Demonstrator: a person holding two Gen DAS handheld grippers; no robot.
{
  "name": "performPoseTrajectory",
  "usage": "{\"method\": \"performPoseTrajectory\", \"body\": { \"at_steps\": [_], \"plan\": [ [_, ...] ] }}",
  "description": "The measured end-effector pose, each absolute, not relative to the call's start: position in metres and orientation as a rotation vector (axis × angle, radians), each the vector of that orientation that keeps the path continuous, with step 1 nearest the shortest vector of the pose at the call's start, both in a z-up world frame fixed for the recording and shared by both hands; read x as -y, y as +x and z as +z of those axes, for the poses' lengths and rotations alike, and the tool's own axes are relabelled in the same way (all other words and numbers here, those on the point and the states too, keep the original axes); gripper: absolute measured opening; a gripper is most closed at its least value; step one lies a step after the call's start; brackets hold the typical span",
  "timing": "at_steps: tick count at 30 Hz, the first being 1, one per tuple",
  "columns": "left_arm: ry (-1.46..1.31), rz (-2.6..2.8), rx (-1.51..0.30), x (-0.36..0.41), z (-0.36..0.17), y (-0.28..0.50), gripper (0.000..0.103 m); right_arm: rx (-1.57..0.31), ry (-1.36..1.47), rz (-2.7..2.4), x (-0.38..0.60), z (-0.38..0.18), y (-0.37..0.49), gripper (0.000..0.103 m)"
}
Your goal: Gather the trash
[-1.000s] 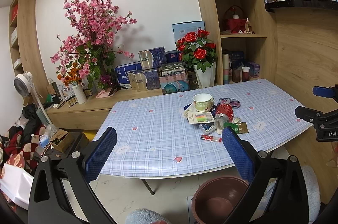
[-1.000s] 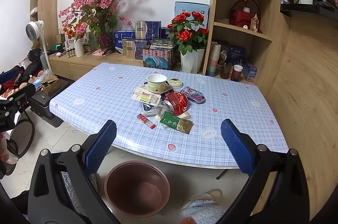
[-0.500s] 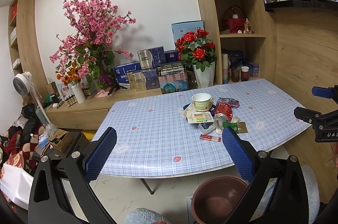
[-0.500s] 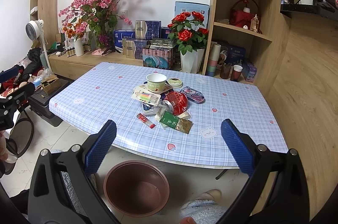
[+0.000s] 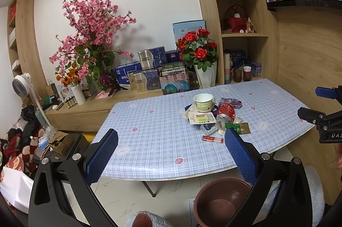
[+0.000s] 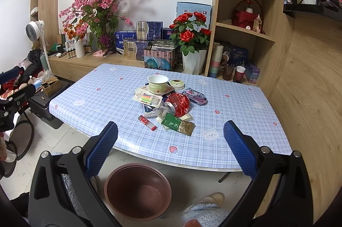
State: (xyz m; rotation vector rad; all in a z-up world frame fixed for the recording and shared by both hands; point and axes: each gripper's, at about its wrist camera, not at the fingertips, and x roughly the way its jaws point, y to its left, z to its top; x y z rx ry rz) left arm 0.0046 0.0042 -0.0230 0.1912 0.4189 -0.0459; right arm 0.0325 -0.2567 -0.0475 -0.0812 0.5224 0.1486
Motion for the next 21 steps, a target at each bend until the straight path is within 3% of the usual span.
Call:
{"method": "performPoseTrajectory", "body": {
  "at_steps": [15, 21],
  "plan": [
    [0.193, -0.095, -0.483, -0.003, -0.083, 0.068, 0.098, -0.613, -0.019, 0.129, 0.28, -0.099, 0.09, 0.098],
    [0.169, -0.121, -0.587, -0.002, -0.105, 0.105, 0.098, -0.679, -0.11, 0.081, 0.275, -0.123, 0.12, 0.097]
  ]
}}
